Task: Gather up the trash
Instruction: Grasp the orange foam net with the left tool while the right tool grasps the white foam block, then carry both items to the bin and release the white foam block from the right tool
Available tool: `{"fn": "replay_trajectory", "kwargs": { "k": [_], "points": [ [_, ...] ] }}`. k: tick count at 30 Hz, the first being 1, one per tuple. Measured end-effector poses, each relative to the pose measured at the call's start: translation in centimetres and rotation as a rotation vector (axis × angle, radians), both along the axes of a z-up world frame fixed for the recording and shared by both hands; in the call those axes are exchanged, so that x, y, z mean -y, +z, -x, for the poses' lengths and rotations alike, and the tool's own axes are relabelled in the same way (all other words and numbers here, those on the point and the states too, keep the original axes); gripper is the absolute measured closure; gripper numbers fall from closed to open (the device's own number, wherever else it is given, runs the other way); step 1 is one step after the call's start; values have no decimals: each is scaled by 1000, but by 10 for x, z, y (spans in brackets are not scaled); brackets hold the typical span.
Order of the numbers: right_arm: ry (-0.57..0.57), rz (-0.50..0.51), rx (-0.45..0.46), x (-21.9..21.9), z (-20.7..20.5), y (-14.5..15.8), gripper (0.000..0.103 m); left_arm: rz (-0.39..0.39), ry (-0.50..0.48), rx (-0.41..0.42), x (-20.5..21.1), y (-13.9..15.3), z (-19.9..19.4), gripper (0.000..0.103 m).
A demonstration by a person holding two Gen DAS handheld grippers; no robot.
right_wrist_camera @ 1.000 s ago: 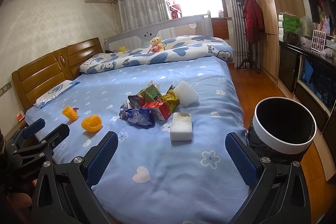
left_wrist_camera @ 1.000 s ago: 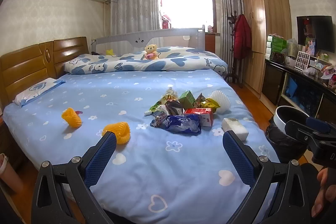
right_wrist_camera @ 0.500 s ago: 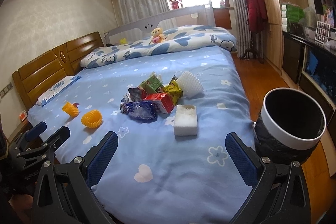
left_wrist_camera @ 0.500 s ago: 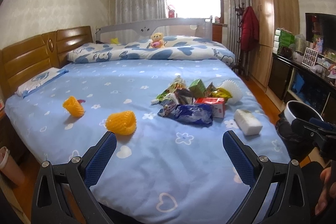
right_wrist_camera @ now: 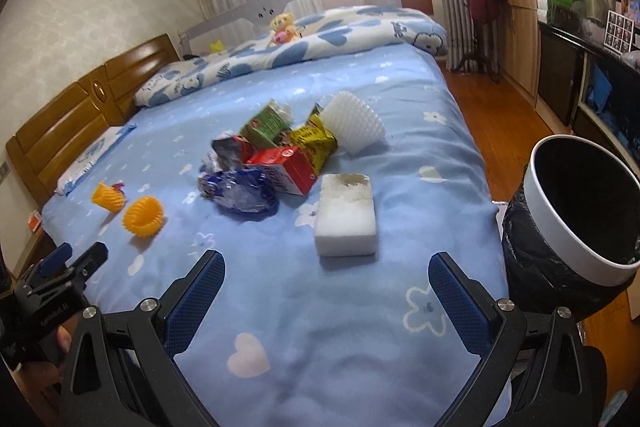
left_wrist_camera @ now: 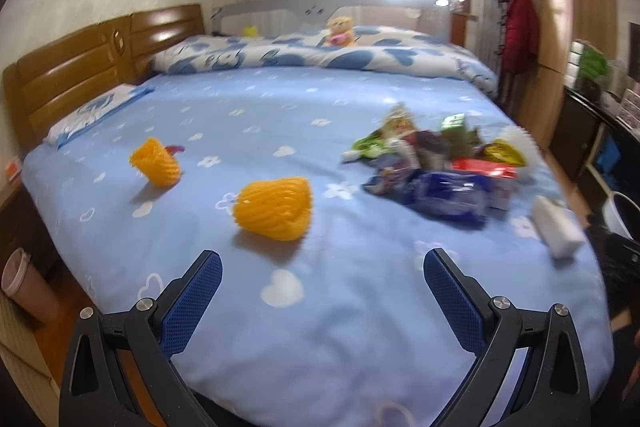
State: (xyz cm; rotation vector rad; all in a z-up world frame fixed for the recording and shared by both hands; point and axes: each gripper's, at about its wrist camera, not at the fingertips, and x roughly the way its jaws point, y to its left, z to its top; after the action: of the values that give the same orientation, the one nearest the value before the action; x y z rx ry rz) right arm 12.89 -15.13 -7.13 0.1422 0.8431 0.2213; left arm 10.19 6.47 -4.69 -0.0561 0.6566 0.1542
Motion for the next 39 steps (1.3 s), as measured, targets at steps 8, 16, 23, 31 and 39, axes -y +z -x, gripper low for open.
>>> {"fn": "replay_trajectory", "kwargs": {
  "k": [8, 16, 23, 31, 39],
  "points": [
    [-27, 16, -72, 1, -35, -23, 2, 13, 77, -58, -30, -16, -64, 7],
    [-28, 14, -130, 0, -56, -40, 17, 40, 95, -130, -47, -45, -116, 38],
    [-2, -10, -166, 1, -60, -49, 54, 67, 48, -143, -49, -52, -125, 83],
    [8, -7, -137, 5, -46, -36, 55, 74, -61, -94, -17, -27, -88, 89],
    [-21, -30, -110, 30, -32, -20, 55, 82, -166, -82, 21, -9, -57, 89]
  ]
}}
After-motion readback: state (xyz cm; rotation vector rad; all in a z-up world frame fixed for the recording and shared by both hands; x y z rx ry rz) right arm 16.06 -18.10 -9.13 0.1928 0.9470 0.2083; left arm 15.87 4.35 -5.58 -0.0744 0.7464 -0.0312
